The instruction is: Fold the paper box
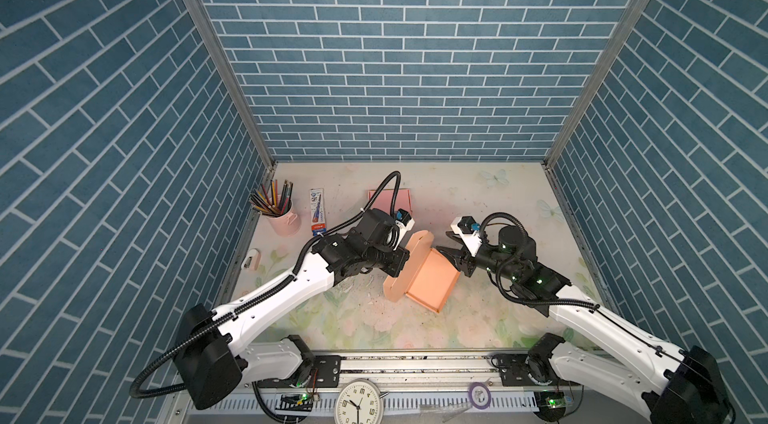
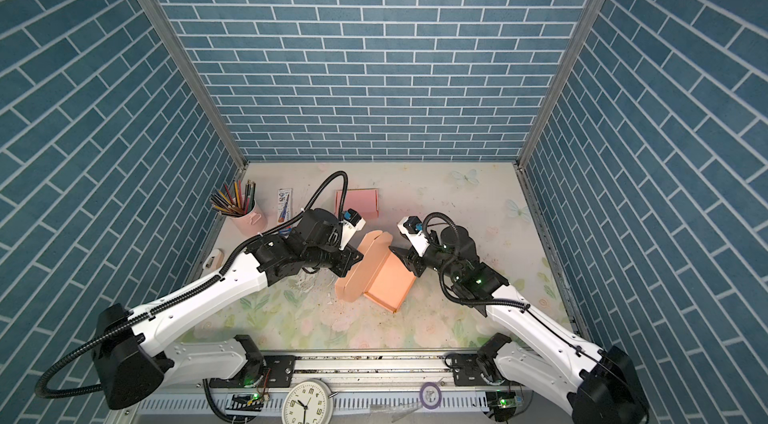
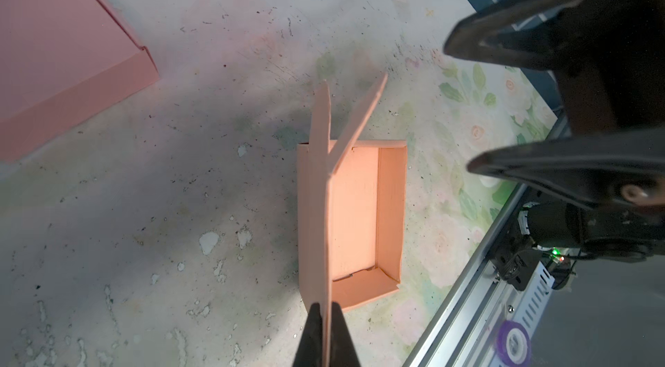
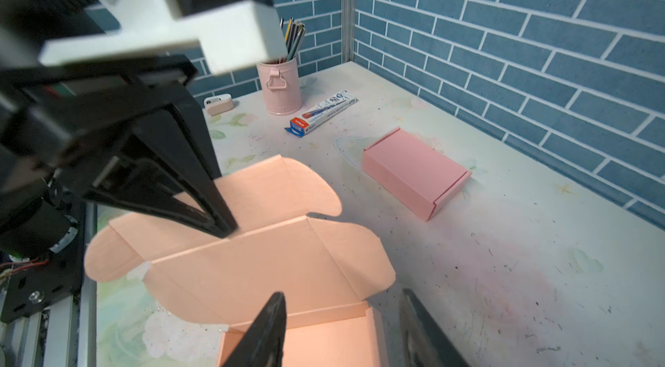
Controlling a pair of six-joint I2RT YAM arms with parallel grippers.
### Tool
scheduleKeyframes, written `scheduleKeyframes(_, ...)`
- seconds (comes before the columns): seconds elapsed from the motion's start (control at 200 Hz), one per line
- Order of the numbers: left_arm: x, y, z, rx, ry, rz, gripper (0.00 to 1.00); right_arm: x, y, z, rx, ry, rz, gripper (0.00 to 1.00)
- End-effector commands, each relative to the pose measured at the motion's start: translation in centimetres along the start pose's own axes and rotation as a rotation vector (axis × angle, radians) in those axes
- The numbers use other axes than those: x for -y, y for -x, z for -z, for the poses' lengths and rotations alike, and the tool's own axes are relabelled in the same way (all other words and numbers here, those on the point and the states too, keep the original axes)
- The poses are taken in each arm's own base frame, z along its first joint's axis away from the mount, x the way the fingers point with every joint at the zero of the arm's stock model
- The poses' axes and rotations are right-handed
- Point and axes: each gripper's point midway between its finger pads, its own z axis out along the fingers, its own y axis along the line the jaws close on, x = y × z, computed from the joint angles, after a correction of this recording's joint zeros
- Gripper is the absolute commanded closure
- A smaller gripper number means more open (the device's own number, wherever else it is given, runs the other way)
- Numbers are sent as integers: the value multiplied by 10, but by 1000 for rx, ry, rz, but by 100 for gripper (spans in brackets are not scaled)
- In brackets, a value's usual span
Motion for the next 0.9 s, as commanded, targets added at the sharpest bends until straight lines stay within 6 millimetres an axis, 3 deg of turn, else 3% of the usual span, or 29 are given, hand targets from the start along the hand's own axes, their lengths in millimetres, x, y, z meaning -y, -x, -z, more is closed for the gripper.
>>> scheduleKeyframes(0.0, 5, 1, 2, -39, -27, -95, 98, -4, 8, -1, 71, 63, 104, 46)
scheduleKeyframes(0.23, 5, -1, -1, -102, -25, -152, 98, 11, 0, -18, 0, 97, 102, 43)
scheduleKeyframes(0.435, 8, -5, -3, -137, -49, -191, 97, 11, -8, -33, -34, 156, 65, 38)
scheduleKeyframes(0.73, 6, -1, 1, -149, -29, -245, 96, -15, -16, -41, -37, 354, 12, 37)
scheduleKeyframes(0.895, 6, -1, -1, -155, -28, -247, 96, -21, -22, -42, -50, 395, -13, 47)
